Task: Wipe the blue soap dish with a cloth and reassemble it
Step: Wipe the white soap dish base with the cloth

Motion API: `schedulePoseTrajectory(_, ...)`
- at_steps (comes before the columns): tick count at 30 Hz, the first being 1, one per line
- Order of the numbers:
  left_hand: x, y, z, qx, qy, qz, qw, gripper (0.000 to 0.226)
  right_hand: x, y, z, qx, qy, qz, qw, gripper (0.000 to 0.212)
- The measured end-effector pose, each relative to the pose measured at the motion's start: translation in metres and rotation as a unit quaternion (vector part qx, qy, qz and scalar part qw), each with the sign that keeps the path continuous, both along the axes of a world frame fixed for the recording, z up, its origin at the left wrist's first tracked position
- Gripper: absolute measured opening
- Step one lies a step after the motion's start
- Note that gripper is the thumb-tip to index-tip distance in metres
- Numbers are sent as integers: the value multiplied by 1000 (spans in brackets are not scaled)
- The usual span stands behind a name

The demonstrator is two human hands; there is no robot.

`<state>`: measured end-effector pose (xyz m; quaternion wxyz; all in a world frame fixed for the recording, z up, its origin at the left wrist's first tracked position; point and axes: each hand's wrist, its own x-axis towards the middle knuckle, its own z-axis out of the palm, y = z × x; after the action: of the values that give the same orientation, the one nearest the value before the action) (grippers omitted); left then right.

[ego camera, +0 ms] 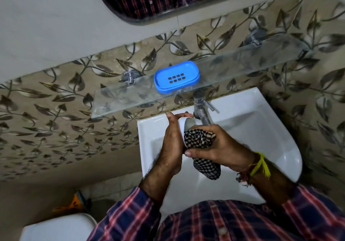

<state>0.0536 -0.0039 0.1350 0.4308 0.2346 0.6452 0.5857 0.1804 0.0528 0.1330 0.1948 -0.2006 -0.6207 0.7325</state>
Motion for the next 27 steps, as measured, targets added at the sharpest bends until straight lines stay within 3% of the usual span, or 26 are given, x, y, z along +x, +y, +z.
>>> schedulePoseTrajectory(4,3,3,5,-44,2,-21,999,78,-6,-4,-4,245,-37,-53,967,23)
schedulePoseTrajectory(6,3,4,6,-65,0,-48,997,78,-8,-8,-9,287,-24,-100,952,18)
schedulePoseTrajectory(10,-10,0,8,-51,21,-155,986,69,-2,-4,-12,183,-39,-169,968,11)
schedulePoseTrajectory(13,-16,-8,-4,-5,107,-197,975,58,-3,9,-2,-22,-5,-196,980,11)
schedulePoseTrajectory(16,0,-12,-15,27,13,-159,987,58,-6,13,8,-144,19,-182,972,26)
schedulePoseTrajectory(20,15,-8,-16,3,-131,-36,991,70,-5,9,12,-61,-6,-145,988,19)
schedulePoseTrajectory(27,-7,4,-15,-6,-146,20,989,67,0,-6,5,149,-110,-57,981,15)
